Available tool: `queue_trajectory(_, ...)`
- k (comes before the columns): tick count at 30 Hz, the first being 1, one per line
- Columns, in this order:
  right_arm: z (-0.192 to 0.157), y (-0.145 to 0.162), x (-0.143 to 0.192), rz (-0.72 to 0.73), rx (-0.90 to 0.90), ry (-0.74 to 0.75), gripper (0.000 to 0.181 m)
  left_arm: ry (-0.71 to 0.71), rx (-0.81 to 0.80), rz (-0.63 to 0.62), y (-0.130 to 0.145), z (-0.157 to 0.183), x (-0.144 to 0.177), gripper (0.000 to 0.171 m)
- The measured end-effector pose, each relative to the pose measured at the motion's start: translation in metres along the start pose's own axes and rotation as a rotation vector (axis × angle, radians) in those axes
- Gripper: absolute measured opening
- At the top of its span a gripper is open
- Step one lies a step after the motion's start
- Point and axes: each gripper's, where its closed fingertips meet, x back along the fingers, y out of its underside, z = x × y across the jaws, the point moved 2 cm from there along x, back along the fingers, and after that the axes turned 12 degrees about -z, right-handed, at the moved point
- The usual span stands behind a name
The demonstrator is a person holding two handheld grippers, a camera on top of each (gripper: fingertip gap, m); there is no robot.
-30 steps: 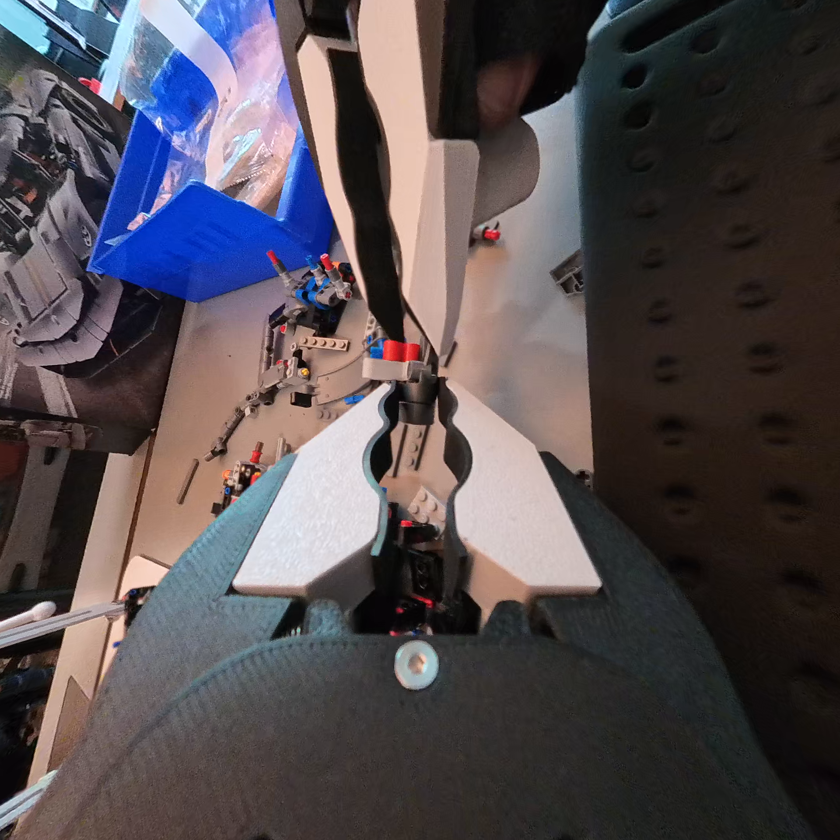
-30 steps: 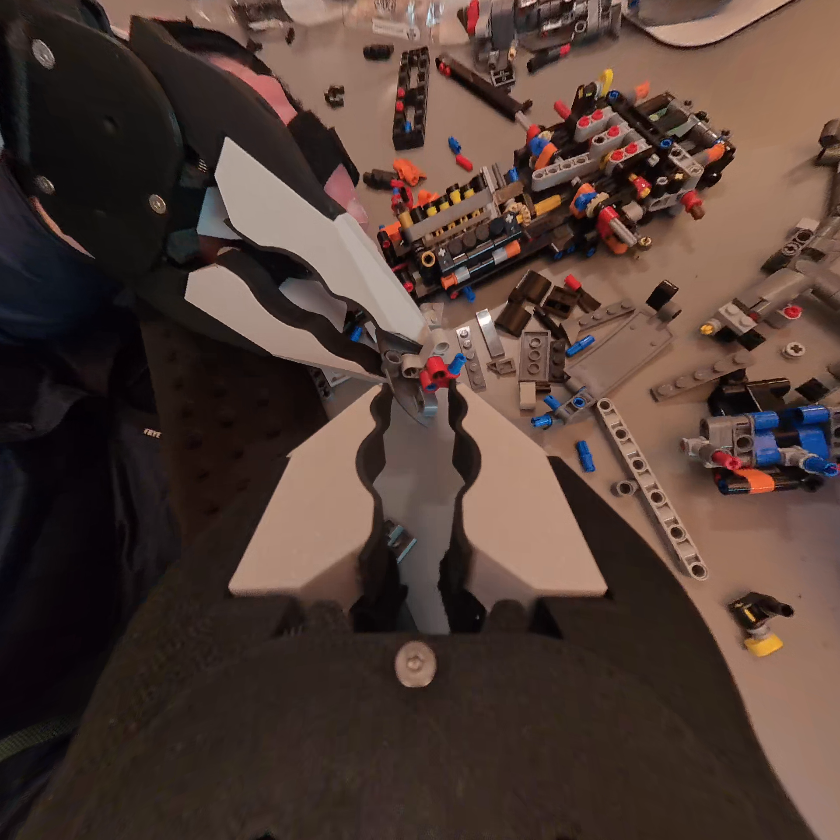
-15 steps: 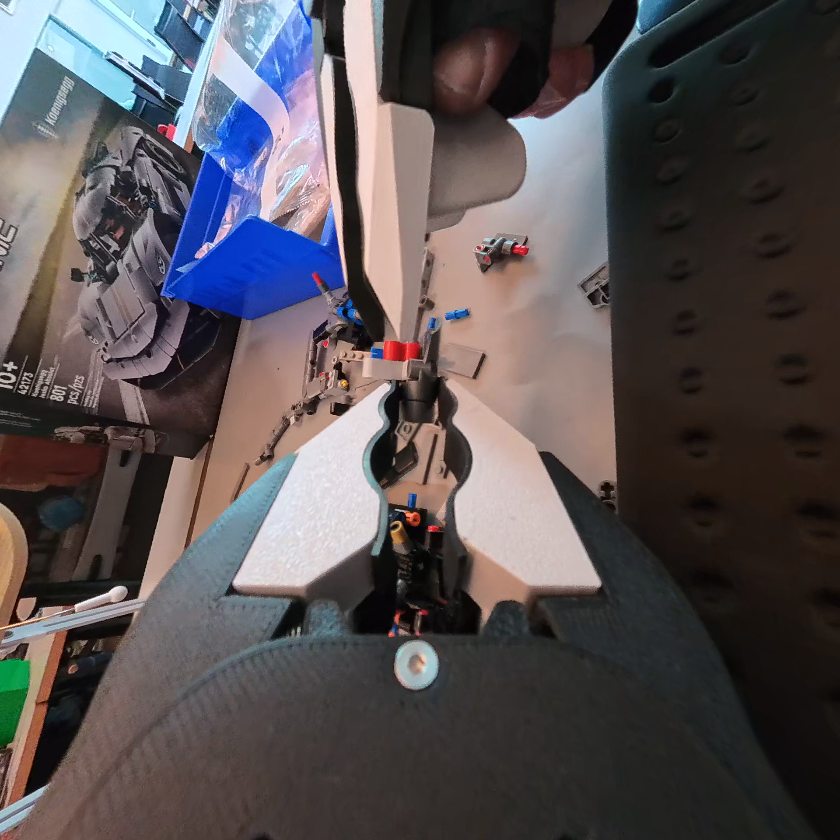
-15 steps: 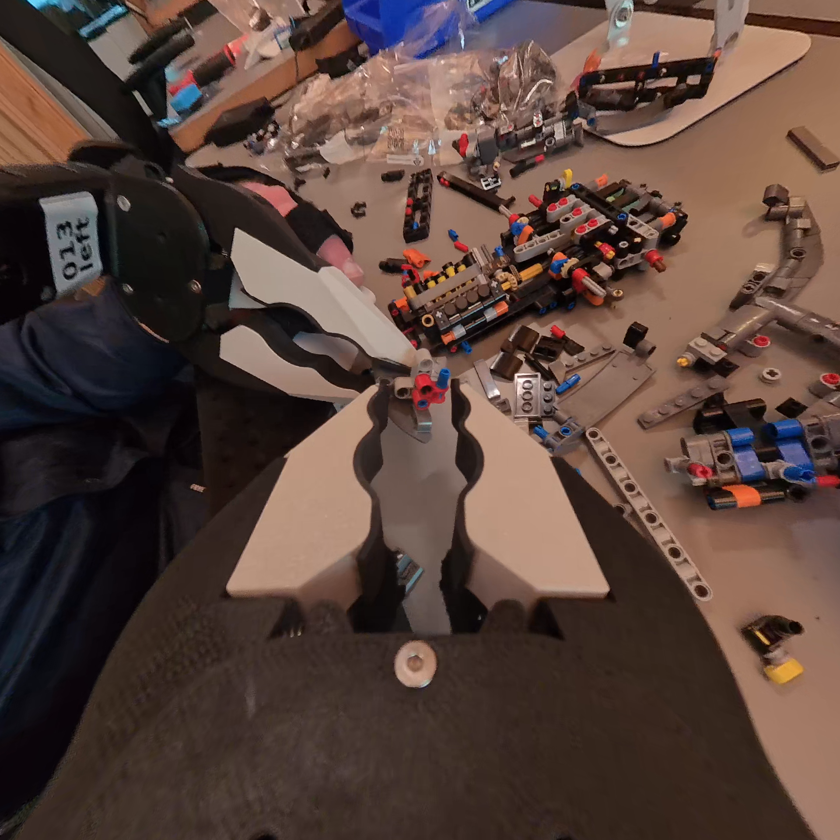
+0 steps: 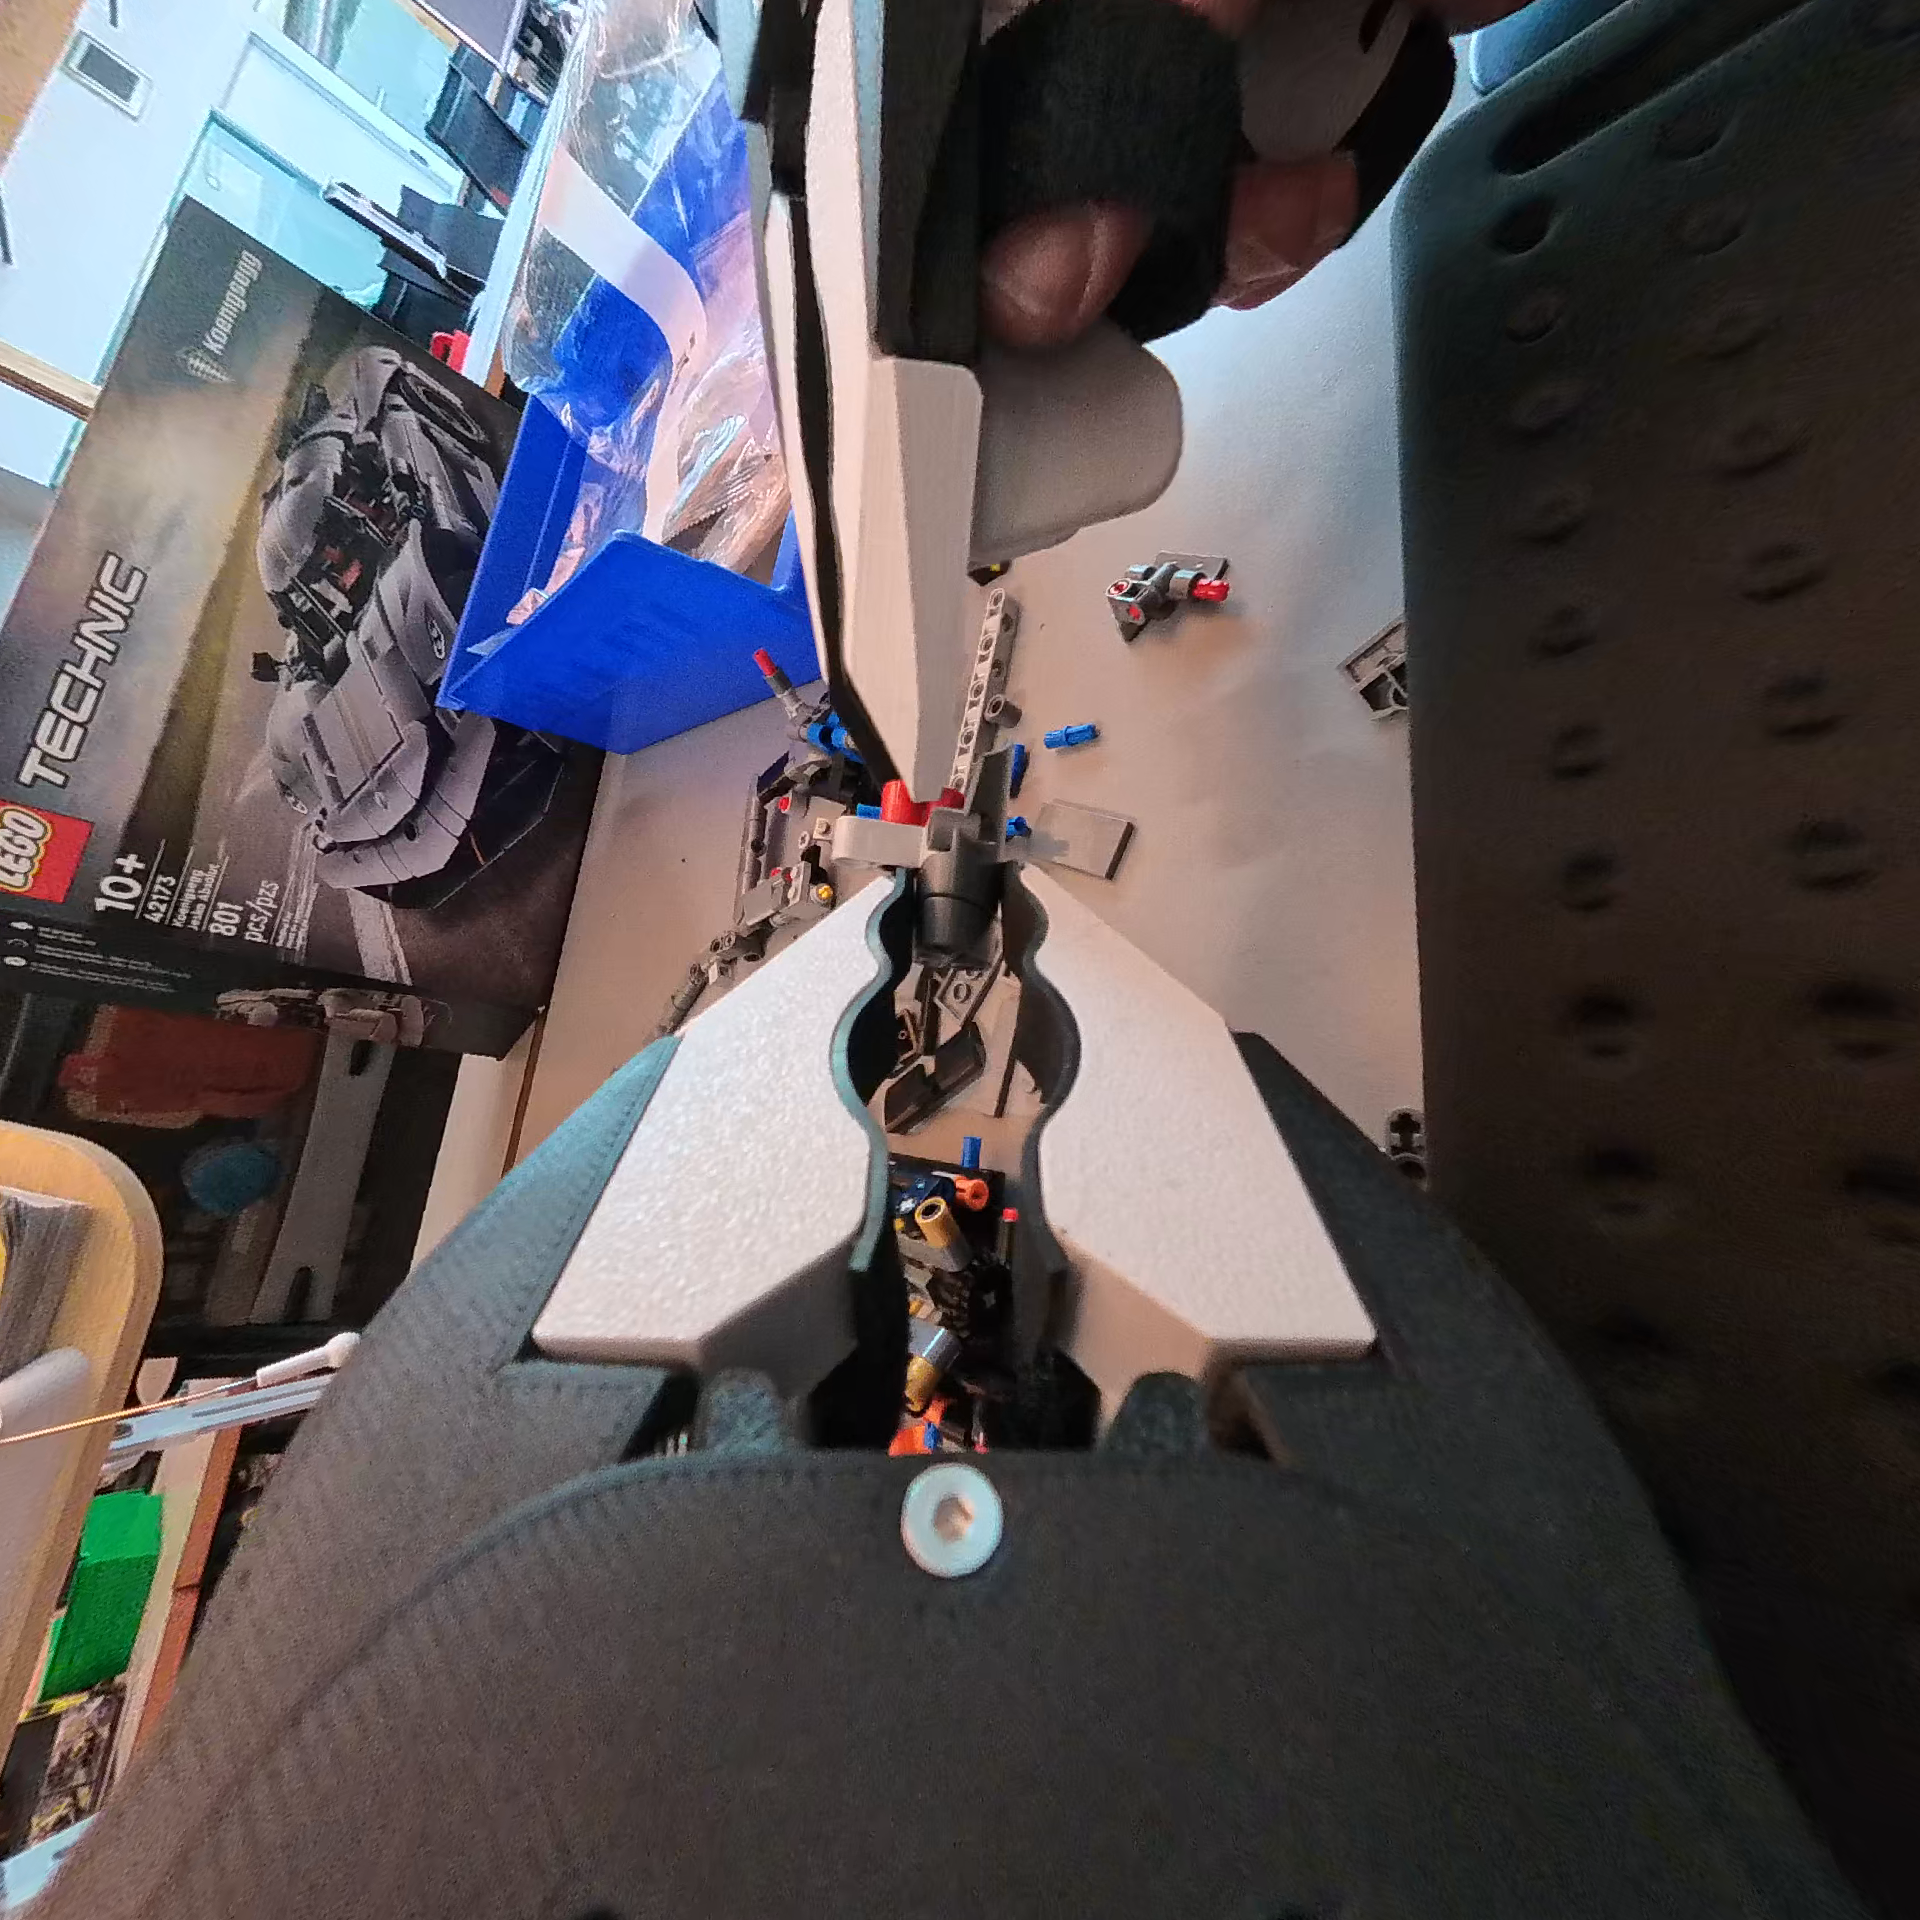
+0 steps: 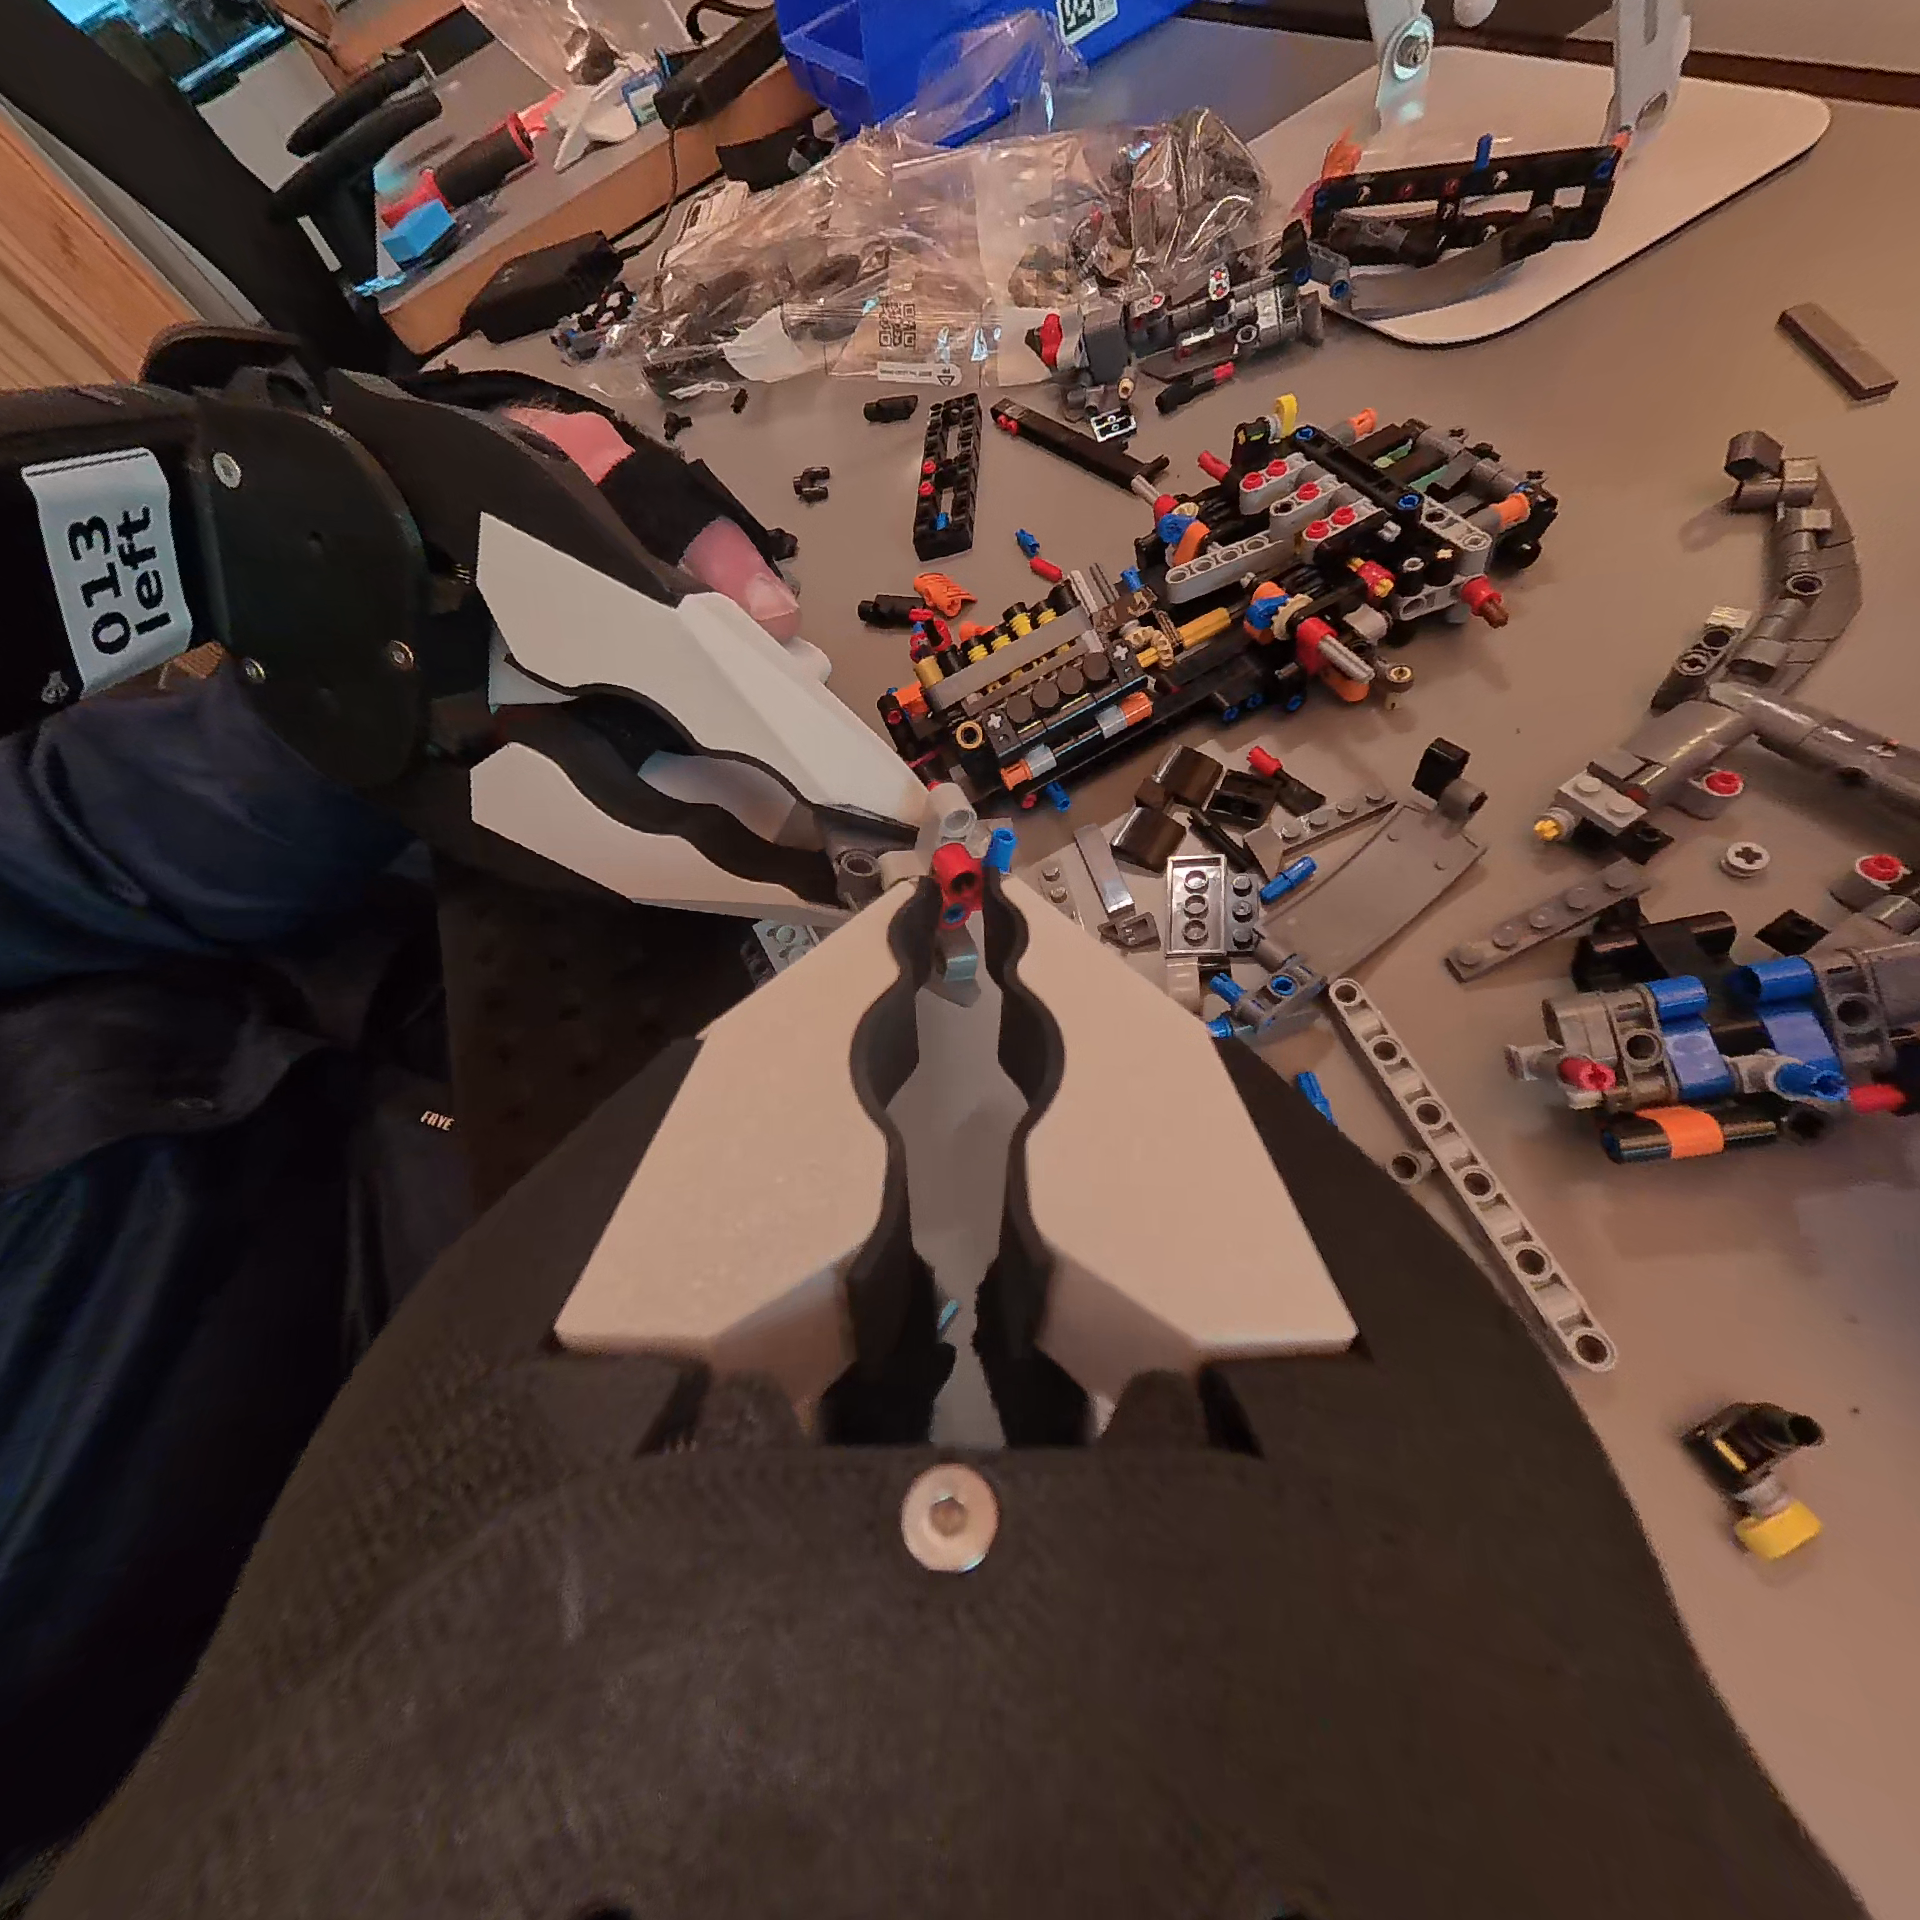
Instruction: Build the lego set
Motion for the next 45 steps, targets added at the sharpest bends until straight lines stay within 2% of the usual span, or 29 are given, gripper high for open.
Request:
queue_trajectory(15, -0.005, -0.009, 0.007, 0.027, 0.084, 0.061, 0.002, -0.003, 0.046, 0.036, -0.002, -0.007, 0.004, 0.013)
queue_trajectory(19, -0.010, -0.012, 0.013, 0.063, 0.091, 0.030, 0.000, -0.011, 0.045, -0.003, 0.004, -0.008, 0.002, 0.013)
queue_trajectory(25, -0.005, -0.008, 0.013, 0.046, 0.095, 0.069, 0.000, -0.008, 0.067, 0.035, 0.000, -0.010, 0.006, 0.013)
queue_trajectory(28, -0.003, -0.012, 0.012, 0.063, 0.077, 0.074, 0.015, -0.012, 0.055, 0.046, -0.002, -0.009, 0.007, 0.013)
queue_trajectory(45, -0.001, -0.016, 0.010, 0.090, 0.044, 0.048, 0.014, -0.029, 0.037, 0.049, -0.004, -0.009, 0.009, 0.013)
